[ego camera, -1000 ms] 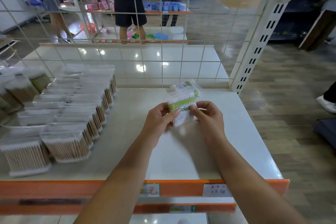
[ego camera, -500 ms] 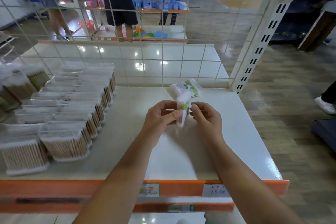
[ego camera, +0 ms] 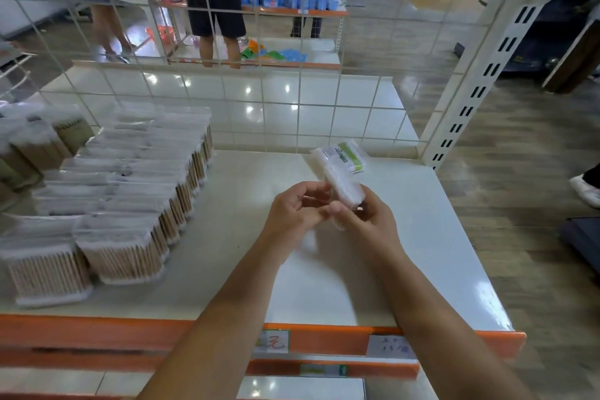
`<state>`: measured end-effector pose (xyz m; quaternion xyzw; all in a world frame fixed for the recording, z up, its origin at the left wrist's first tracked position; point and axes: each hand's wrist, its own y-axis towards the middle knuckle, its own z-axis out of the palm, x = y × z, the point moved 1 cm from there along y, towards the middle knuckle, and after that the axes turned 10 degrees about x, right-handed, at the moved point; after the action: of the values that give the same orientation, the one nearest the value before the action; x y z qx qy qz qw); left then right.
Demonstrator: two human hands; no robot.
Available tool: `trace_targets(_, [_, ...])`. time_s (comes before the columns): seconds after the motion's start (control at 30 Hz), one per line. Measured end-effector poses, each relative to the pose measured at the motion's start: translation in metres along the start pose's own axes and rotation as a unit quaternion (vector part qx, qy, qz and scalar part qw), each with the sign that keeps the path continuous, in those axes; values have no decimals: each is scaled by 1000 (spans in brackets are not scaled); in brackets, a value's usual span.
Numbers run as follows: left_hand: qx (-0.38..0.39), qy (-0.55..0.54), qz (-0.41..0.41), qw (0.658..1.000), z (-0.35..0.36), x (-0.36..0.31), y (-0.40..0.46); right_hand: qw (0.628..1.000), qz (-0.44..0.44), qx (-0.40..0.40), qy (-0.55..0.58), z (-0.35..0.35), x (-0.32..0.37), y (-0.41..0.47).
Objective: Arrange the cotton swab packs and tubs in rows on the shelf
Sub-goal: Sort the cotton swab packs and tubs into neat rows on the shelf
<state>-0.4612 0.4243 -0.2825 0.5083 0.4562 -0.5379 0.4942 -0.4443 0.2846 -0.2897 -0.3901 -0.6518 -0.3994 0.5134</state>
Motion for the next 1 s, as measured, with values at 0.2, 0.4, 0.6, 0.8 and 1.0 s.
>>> trace_targets(0.2, [-16, 176, 35, 984, 4, 4, 2, 985, 7, -92, -148, -4, -5, 3])
trace_targets(0.4, [-16, 454, 134, 881, -18, -21, -12, 962, -32, -126, -240, 4, 14, 5])
trace_targets(0.6, [-8, 600, 226, 767, -79, -69, -54, 956, -40, -156, -244, 45, 43, -16])
trace_targets(0.8, [13, 658, 246, 712, -153, -86, -101, 964, -63, -140, -217, 110, 73, -36])
trace_targets(1.0, [9, 671, 231, 705, -228, -84, -138, 977, -97, -99, -165, 172, 94, -56])
